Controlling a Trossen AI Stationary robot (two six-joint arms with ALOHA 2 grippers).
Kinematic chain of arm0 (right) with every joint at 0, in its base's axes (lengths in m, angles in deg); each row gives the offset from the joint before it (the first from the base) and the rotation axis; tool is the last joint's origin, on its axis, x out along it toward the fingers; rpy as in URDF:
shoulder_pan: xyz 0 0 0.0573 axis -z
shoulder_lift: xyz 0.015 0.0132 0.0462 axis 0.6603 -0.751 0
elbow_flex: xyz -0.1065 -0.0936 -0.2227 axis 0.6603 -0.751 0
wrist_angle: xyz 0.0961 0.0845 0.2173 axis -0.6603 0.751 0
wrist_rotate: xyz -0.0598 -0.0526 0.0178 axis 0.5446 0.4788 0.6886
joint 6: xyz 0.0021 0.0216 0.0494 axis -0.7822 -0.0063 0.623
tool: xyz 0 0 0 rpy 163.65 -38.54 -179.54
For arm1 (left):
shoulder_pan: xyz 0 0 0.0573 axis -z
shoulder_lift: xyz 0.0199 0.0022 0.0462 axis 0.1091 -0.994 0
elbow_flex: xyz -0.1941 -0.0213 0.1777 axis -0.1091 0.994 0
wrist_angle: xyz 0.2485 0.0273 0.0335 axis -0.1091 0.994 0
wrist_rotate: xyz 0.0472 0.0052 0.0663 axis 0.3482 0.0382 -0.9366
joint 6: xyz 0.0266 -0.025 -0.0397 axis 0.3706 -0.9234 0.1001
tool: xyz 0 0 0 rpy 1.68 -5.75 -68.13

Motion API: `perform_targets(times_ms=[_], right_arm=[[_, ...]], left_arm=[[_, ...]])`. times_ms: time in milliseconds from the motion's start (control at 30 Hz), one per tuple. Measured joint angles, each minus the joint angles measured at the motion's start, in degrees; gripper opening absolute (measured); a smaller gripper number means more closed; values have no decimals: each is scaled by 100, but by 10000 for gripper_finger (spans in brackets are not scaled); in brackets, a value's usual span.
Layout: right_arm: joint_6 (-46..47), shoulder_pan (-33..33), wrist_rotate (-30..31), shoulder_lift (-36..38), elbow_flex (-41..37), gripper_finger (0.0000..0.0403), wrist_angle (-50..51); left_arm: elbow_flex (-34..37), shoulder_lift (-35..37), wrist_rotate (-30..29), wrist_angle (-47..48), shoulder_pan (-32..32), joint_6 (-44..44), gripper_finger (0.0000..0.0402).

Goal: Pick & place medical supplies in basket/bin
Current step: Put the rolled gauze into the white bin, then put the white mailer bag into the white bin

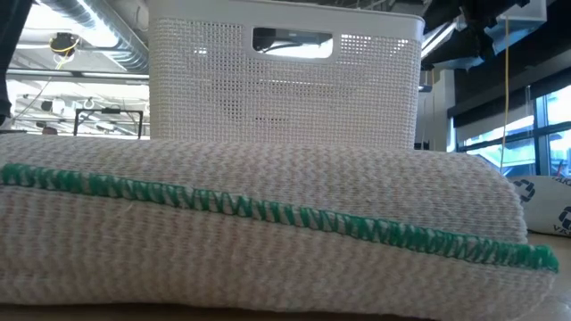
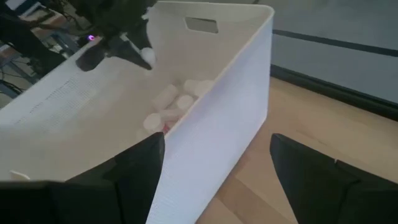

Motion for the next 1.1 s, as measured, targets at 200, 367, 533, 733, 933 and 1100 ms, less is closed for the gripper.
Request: perform_targets(times_ms=[200,367,533,733,933,1100], right_arm=[[-3,47,0,-2,0,294,53],[12,47,-9,-2,0,294,64],[158,44,-22,-2,0,294,159],[161,44,-207,-2,0,294,187],[626,42,-565,23,77,294,654],[1473,42,-637,22,423,294,1678]], left_arm=[[0,-146,-472,-33,185,882,87],[0,-218,-622,16,332,1221,110],[0,-215,-638,7,429,1068,141],[0,-215,-725,108,435,964,164],[-398,-169,-1459,433,510,832,170],[-1392,-161,-1810,660,708,741,171]])
